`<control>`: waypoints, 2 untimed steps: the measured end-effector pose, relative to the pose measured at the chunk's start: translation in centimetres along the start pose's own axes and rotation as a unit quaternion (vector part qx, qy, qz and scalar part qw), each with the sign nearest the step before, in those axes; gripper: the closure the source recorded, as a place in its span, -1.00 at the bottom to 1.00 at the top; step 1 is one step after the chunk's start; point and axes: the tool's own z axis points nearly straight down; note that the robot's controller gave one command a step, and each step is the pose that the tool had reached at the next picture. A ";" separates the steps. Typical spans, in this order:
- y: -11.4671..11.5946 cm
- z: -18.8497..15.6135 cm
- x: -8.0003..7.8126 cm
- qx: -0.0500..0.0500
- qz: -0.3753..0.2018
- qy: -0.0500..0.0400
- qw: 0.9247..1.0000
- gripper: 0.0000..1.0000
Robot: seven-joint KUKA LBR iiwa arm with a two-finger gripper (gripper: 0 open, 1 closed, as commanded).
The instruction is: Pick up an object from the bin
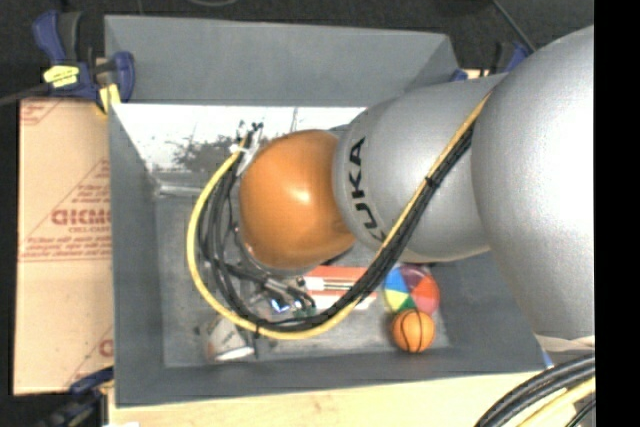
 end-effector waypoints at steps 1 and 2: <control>-1.1 0.3 0.7 0.000 -0.058 0.002 0.998 -1.00; -0.9 2.0 0.5 0.002 -0.053 0.003 0.999 -1.00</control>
Offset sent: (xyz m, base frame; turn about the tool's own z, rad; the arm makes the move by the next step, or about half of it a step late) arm -0.0153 -0.0129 -0.0624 -0.0972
